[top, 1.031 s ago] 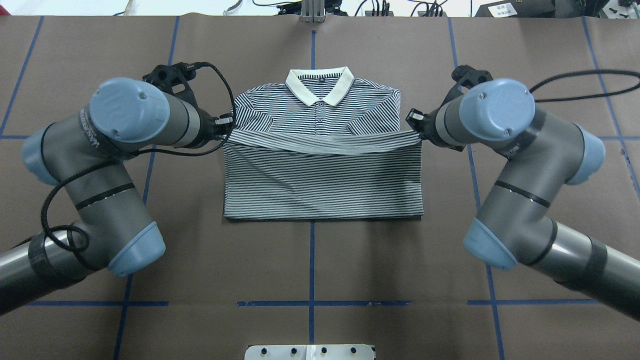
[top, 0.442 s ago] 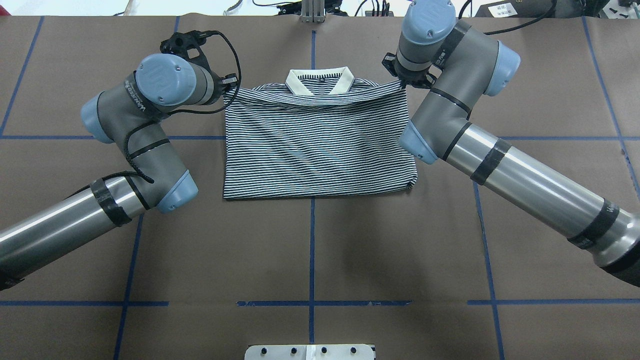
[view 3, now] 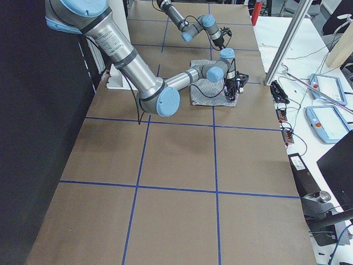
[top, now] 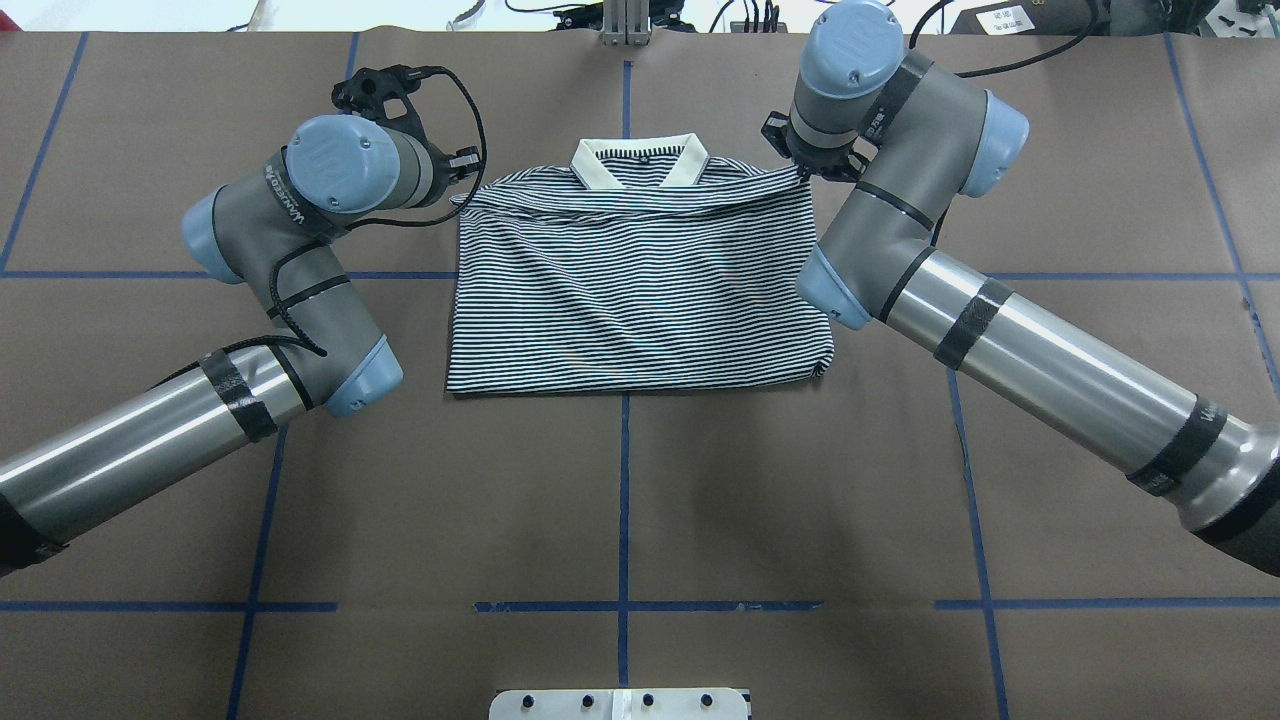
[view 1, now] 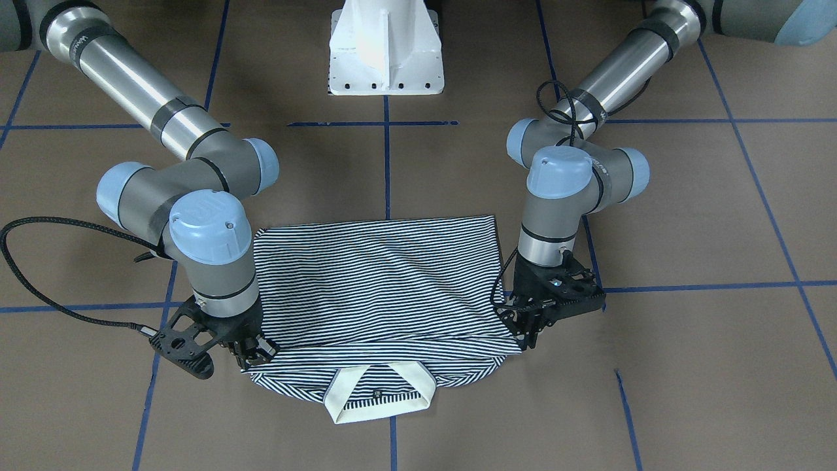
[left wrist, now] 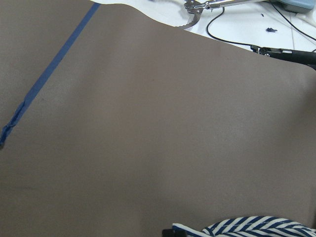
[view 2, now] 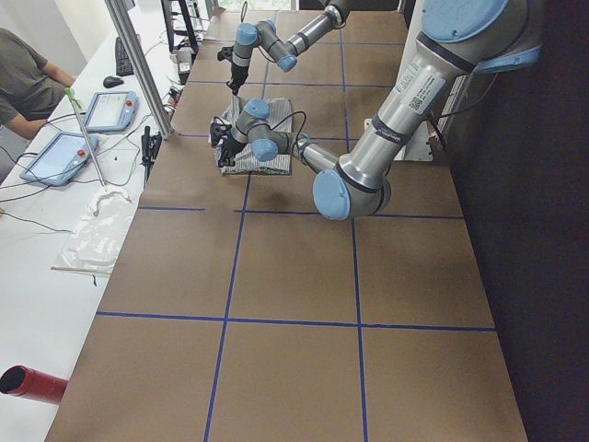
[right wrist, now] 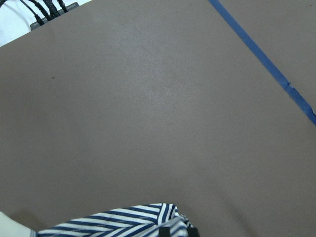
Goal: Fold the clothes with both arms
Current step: 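Release the hem with both grippers and raise them off the folded shirt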
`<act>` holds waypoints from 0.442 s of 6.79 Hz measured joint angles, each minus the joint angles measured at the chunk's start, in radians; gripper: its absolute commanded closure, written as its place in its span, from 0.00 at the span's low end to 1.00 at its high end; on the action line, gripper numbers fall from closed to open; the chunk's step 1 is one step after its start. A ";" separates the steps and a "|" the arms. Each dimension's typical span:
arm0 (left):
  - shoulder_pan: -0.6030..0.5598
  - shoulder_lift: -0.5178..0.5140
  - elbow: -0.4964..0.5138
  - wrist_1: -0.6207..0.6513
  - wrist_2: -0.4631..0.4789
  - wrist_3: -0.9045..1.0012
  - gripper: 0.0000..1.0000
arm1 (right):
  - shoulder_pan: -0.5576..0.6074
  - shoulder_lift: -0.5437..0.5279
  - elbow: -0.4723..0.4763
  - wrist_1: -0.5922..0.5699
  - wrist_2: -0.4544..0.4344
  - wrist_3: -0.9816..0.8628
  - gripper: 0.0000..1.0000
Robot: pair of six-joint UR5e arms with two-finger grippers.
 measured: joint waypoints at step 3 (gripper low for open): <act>-0.005 0.066 -0.115 -0.072 -0.008 0.004 0.65 | -0.026 -0.177 0.276 -0.005 0.005 0.076 0.18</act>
